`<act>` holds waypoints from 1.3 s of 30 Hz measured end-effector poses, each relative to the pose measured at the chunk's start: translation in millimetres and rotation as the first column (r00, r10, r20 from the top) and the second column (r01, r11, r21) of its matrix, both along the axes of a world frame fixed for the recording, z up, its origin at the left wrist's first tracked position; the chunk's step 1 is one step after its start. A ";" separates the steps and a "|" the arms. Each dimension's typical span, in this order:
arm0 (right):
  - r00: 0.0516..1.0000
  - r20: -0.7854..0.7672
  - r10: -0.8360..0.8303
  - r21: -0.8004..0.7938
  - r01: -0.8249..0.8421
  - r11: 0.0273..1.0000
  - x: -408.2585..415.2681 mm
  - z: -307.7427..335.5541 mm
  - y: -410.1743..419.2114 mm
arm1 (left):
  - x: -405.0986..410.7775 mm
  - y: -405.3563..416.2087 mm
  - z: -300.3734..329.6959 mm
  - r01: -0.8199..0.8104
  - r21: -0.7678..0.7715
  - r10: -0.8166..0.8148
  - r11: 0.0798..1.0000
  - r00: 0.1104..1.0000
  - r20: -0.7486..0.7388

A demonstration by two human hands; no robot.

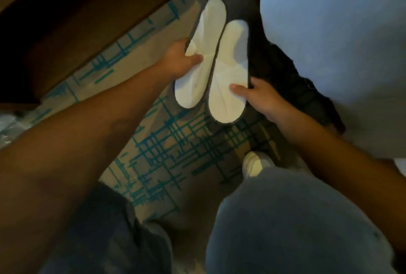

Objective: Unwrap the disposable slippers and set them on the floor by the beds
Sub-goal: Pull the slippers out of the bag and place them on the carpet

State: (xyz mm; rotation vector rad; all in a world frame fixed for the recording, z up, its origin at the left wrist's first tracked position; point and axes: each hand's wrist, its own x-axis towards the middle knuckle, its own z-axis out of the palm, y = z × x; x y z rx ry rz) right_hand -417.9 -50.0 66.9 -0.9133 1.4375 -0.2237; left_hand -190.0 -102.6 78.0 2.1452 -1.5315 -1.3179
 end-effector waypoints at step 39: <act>0.451 -0.116 -0.885 -0.188 0.865 0.466 -179.2 169.4 443.7 | -195.0 192.1 92.2 0.771 -0.102 -0.762 0.629 0.587 -0.273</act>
